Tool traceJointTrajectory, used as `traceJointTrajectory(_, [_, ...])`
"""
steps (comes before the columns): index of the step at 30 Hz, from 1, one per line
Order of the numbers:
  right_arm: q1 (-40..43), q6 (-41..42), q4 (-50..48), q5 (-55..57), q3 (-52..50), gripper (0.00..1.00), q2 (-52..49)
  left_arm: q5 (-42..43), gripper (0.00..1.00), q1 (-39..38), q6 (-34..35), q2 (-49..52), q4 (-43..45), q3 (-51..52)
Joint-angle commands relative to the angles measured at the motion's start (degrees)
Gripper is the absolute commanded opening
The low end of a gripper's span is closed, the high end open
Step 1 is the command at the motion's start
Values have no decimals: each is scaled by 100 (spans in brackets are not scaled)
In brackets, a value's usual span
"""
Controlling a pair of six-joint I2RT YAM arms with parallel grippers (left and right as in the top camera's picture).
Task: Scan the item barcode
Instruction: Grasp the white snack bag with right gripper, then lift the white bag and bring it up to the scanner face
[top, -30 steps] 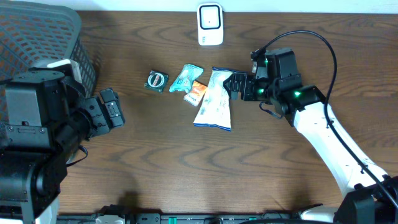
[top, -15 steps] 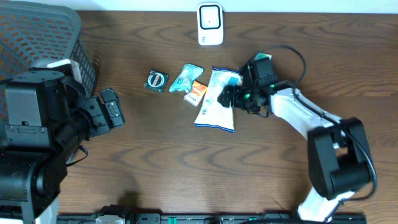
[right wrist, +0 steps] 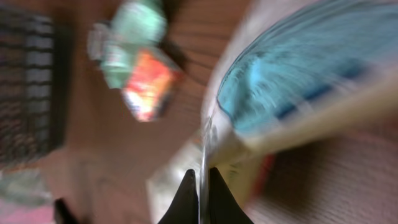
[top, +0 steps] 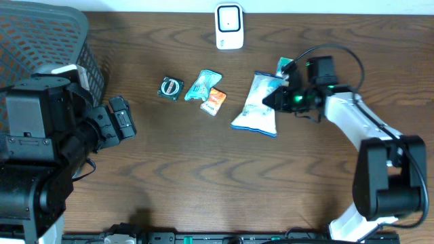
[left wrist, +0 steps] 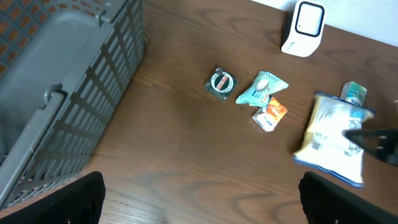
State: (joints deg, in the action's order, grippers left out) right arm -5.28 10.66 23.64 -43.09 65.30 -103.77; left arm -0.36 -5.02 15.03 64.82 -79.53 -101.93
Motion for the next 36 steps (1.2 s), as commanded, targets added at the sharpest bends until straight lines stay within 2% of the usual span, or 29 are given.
traceJointTrajectory(1, [96,-557,-122,-1143,-4,1,225,-31,98,13,-11,-9,-17,-42])
traceJointTrajectory(4, [61,-557,15,-763,-7,4,219,-31,98,13,-11,-9,-17,-42])
traceJointTrajectory(5, [22,-535,238,-273,-7,32,219,-31,98,13,-11,-9,-17,-42])
traceJointTrajectory(6, [2,-490,339,7,-7,42,219,-31,98,13,-11,-9,-17,-42])
traceJointTrajectory(7, [-24,-321,527,695,-9,68,219,-33,98,13,-11,-9,-17,-42])
traceJointTrajectory(8, [-37,-179,592,1178,-13,72,219,-31,98,13,-11,-9,-17,-42])
traceJointTrajectory(9, [-39,-107,586,1585,-13,82,219,-33,98,13,-11,-9,-17,-42])
traceJointTrajectory(13, [-33,-107,238,1727,-11,97,219,-31,98,13,-11,-9,-17,-39])
traceJointTrajectory(15, [-22,-105,13,1698,15,96,219,-31,98,13,-11,-9,-17,-42])
traceJointTrajectory(18, [37,-105,225,1528,291,98,229,-31,98,13,-11,-9,-17,-42])
traceJointTrajectory(20, [105,-107,470,1530,542,91,236,-31,98,13,-11,-9,-17,-42])
traceJointTrajectory(24, [317,-155,531,1534,874,91,262,-33,98,13,-11,-9,-17,-42])
traceJointTrajectory(29, [341,-1364,46,1615,857,96,107,-31,98,13,-11,-9,-17,-42])
traceJointTrajectory(31, [278,-1377,42,1556,848,99,-35,-31,98,13,-11,-9,-17,-42])
traceJointTrajectory(36, [-31,-1508,-28,1211,846,99,-529,-33,97,13,-11,-9,-17,-42])
